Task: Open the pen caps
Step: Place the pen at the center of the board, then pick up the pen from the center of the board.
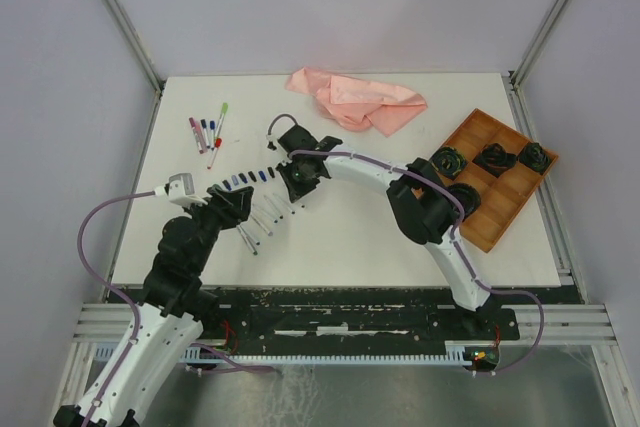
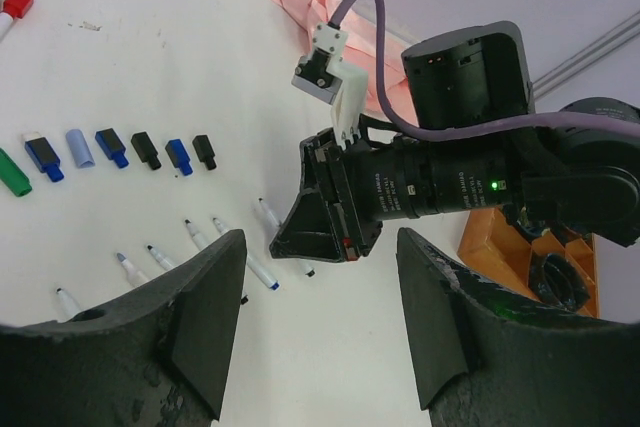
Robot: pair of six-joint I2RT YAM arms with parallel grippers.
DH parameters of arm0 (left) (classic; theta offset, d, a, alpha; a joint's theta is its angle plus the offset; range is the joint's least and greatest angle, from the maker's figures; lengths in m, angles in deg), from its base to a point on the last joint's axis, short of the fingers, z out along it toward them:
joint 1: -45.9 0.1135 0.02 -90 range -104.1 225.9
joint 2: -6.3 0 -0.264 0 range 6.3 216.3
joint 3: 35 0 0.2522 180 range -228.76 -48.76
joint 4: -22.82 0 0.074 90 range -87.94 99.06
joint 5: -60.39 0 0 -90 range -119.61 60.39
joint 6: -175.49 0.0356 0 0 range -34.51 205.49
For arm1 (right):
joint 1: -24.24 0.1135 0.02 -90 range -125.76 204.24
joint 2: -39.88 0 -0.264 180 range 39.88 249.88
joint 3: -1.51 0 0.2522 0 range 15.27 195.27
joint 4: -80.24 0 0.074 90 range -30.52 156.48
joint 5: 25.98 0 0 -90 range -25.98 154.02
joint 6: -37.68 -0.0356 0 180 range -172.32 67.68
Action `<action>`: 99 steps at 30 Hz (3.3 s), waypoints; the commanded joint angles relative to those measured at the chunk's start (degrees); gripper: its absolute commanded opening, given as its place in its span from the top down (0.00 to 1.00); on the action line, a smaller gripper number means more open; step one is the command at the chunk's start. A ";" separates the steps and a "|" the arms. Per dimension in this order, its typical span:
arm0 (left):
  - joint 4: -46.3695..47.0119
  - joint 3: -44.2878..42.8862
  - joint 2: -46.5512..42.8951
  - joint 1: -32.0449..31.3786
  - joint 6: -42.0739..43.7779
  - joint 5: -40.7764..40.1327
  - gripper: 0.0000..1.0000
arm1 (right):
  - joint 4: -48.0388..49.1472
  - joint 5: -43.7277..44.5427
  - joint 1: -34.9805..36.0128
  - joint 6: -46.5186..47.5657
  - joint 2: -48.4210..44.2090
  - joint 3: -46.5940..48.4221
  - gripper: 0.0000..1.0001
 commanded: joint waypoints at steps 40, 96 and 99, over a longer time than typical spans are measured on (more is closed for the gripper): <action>7.65 -2.66 15.78 0.13 3.15 -2.92 0.26 | -3.89 -3.85 -0.72 6.65 -15.39 -2.03 0.67; -26.42 -71.46 101.62 25.34 30.76 5.32 0.53 | -11.88 -43.92 -24.50 28.03 -45.77 -23.10 0.61; -26.48 -71.94 101.82 25.34 30.77 5.13 0.52 | -12.01 -44.37 -24.69 28.03 -45.30 -23.13 0.61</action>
